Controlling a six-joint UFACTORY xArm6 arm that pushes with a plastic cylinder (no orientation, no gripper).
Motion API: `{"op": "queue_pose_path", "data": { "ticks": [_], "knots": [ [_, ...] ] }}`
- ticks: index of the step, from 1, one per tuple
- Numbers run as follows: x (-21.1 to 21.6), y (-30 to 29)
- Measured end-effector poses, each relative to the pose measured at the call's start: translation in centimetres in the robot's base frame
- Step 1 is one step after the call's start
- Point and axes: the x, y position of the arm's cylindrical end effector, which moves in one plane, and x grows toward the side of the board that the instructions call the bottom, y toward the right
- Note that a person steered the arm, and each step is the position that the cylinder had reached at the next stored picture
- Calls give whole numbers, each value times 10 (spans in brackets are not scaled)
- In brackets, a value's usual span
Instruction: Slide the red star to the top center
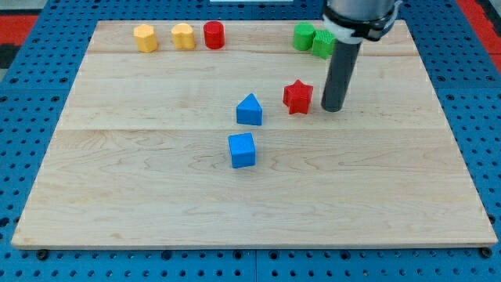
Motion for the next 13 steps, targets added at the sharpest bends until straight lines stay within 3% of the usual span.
{"op": "queue_pose_path", "data": {
  "ticks": [4, 8, 10, 13],
  "knots": [
    [-5, -53],
    [-100, -119],
    [-86, -148],
    [-129, -153]
  ]
}}
